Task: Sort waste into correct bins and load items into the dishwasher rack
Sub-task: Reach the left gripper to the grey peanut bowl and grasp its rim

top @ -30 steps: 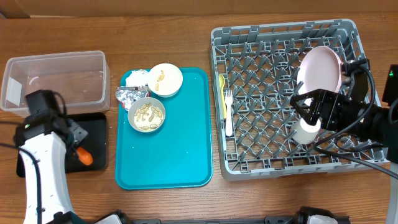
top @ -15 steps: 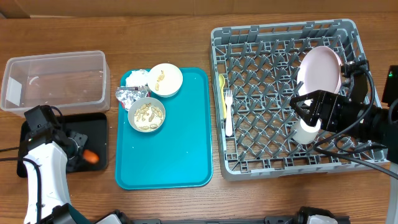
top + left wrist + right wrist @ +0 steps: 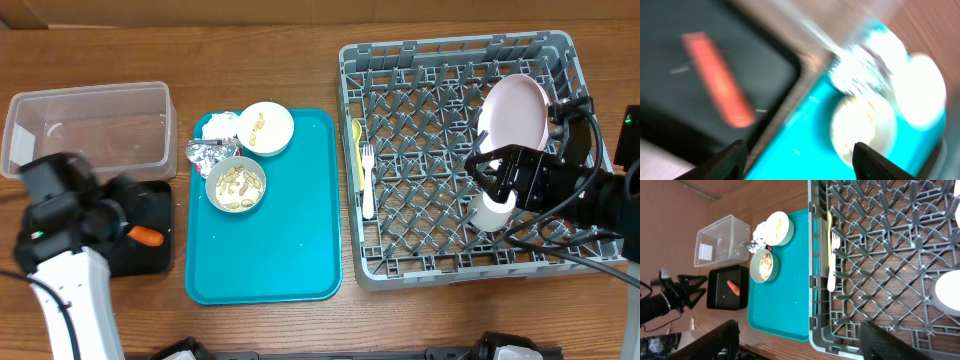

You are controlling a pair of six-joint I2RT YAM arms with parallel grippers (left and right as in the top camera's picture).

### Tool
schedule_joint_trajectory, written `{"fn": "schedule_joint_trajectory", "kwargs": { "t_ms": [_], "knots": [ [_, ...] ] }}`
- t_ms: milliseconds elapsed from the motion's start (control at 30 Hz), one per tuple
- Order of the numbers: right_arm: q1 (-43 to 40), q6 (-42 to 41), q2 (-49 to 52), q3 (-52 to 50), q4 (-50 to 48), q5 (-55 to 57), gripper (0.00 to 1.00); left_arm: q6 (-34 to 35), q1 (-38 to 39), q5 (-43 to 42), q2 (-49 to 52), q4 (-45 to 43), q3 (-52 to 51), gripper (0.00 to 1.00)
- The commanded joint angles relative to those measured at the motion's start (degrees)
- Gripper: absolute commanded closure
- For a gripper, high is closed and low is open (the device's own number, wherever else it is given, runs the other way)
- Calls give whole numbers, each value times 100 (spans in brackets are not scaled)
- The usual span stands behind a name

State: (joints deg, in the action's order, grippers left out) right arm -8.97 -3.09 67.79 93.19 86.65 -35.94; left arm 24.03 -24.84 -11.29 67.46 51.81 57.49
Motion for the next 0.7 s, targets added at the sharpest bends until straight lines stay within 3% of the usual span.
{"fn": "schedule_joint_trajectory", "kwargs": {
  "t_ms": [0, 200, 333, 433, 500, 667],
  "knots": [
    [0, -17, -15, 15, -2, -11, 18, -1727, 973, -616, 37, -94, 96, 30],
    [0, -17, -15, 15, -20, -11, 17, -2741, 2590, -599, 592, -658, 96, 27],
    [0, -17, -15, 15, -39, -11, 17, -2815, 3346, 76, 1174, -1200, 96, 27],
    [0, -17, -15, 15, -37, -11, 17, -2833, 3646, 210, 1622, -1628, 96, 27],
    [0, -15, -15, 15, -39, -9, 17, -2796, 3744, 437, 1912, -1858, 96, 34],
    [0, -15, -15, 15, -37, -9, 17, -2656, 3762, 522, 2481, -2109, 96, 39]
  ]
}}
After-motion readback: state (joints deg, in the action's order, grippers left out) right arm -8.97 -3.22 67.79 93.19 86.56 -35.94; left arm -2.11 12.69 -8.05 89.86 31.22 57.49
